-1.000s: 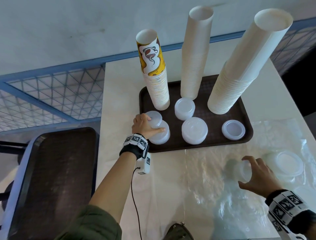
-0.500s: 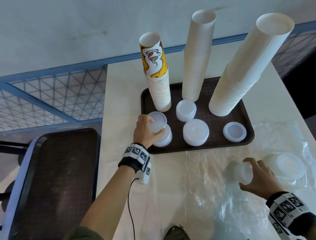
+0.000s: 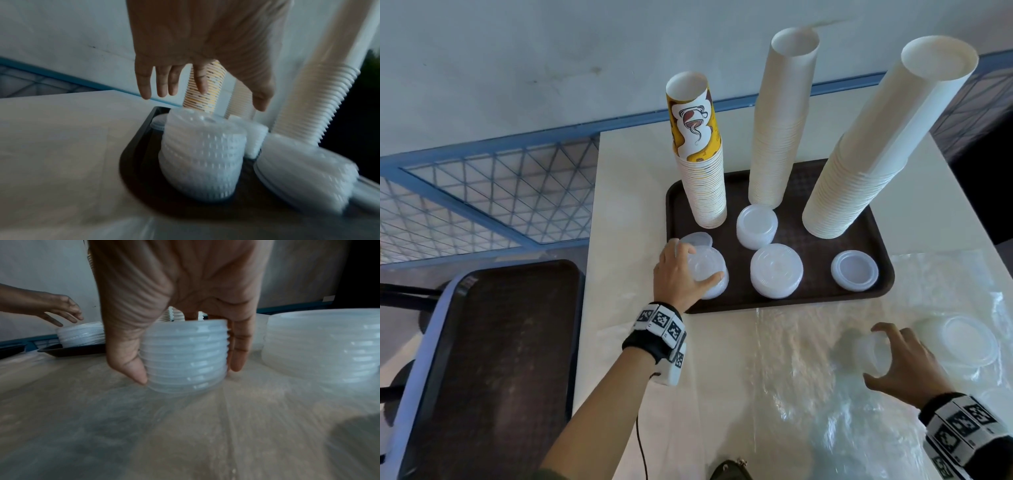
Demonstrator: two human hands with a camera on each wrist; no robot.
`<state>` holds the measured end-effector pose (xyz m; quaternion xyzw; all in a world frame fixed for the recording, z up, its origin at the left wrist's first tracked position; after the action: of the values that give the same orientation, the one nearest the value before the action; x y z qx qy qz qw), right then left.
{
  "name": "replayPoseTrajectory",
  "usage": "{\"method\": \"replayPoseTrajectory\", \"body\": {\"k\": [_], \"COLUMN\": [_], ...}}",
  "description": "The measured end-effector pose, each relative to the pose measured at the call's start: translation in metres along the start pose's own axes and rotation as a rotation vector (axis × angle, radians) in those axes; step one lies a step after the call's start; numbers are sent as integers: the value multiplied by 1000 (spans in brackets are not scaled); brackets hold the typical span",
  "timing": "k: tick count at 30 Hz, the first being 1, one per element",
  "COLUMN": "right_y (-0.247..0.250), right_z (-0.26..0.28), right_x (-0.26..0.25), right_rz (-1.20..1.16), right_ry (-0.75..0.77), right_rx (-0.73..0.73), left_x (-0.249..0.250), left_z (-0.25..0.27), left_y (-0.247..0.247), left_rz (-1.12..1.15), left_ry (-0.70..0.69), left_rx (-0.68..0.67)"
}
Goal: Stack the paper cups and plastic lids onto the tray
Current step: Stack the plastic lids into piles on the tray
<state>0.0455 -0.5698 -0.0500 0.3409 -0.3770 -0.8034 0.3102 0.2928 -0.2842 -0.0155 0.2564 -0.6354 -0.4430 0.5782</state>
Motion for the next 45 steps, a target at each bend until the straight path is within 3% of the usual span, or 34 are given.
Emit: {"method": "replayPoseTrajectory", "body": {"k": [3, 8, 15, 25, 33, 41, 45], "right_y": [0, 0, 0, 1, 1, 0, 0], "right_z": [0, 0, -1, 0, -1, -1, -1], "right_x": [1, 0, 0, -2, -2, 0, 0], "right_rz": [-12, -29, -38, -48, -42, -34, -28], "right_ry": [-4, -11, -17, -28, -26, -24, -18], "right_rx": [7, 20, 13, 23, 27, 25, 19], "left_x": [0, -1, -9, 5, 9, 10, 5], "left_z": [-19, -39, -74, -105, -103, -100, -94], "left_y": [8, -3, 5, -1, -7, -2, 3], "left_rz": [67, -145, 5, -273, -268, -159, 87], "left_ry": [164, 178, 534, 528, 552, 627, 710], "left_rx": [-180, -492, -371, -526, -534, -462, -302]}}
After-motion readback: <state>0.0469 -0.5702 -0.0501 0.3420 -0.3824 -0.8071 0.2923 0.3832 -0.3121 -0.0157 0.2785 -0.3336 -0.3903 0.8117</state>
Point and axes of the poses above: each hand's wrist, its own z-axis away from the middle knuckle, its own y-axis out of the back of the hand, x = y × z, the point moved 3 cm from there along -z, towards the middle knuckle, and after that the axes turned 5 degrees about y, right-handed, at the moved point
